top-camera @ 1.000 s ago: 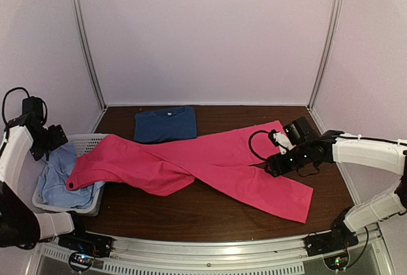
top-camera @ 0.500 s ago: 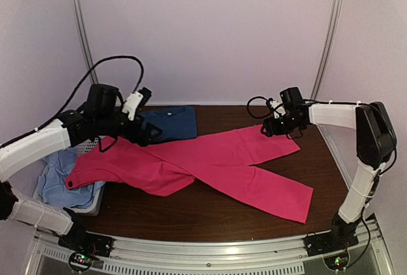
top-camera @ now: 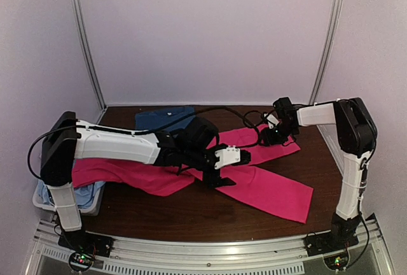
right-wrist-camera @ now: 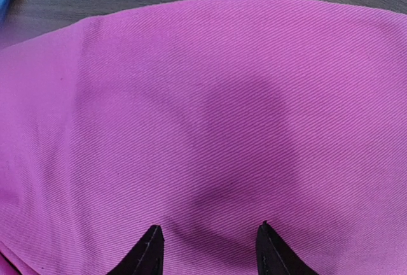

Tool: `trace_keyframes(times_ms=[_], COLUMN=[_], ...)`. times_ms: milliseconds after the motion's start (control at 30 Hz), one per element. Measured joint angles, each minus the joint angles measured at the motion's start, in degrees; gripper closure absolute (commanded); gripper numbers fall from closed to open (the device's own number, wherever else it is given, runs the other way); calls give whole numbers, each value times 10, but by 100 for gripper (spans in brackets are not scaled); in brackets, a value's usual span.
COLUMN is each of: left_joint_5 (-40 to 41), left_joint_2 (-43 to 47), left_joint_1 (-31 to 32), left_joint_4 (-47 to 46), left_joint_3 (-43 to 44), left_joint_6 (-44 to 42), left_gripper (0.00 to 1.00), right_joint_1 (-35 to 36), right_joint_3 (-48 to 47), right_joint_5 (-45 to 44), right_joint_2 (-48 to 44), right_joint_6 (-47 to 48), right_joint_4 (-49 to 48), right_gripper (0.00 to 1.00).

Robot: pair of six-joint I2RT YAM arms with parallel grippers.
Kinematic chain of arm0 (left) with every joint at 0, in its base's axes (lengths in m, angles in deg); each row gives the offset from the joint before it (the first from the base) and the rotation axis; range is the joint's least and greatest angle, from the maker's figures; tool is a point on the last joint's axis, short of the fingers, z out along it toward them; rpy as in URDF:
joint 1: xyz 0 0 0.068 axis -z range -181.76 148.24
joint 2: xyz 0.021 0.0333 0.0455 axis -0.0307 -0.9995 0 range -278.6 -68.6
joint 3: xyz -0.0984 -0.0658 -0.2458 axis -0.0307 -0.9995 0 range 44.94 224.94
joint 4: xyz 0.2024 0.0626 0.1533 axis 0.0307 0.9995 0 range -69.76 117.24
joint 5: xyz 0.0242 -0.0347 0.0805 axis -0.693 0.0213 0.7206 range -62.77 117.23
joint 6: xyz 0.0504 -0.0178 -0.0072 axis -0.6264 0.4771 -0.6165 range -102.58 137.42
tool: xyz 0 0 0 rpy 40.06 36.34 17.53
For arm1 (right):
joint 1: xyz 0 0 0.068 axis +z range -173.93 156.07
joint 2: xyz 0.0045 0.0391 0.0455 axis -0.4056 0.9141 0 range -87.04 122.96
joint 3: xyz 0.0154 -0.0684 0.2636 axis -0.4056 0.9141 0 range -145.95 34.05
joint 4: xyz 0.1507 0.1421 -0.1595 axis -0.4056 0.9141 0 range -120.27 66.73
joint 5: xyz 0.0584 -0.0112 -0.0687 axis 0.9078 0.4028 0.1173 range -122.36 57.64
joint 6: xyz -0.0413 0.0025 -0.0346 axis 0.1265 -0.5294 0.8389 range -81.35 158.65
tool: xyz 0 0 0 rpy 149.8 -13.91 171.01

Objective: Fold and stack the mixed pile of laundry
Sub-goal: Move the flattened trousers to the center of the board.

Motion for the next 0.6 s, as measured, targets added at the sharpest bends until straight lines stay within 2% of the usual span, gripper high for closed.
trace_keyframes(times_ms=[267, 400, 600], left_joint_5=[-57, -70, -82], left_joint_2=[-145, -179, -217], left_joint_1=[65, 82, 98], left_joint_4=[-15, -15, -14], left_joint_3=[135, 151, 154], left_joint_6=[-106, -142, -176], left_gripper=[29, 38, 39], right_joint_1=[-5, -7, -8], right_joint_3=[78, 137, 238], right_joint_5=[17, 34, 58], right_joint_2=[-50, -91, -168], right_joint_6=[-19, -39, -80], right_joint_4=[-22, -35, -56], right_gripper=[52, 51, 48])
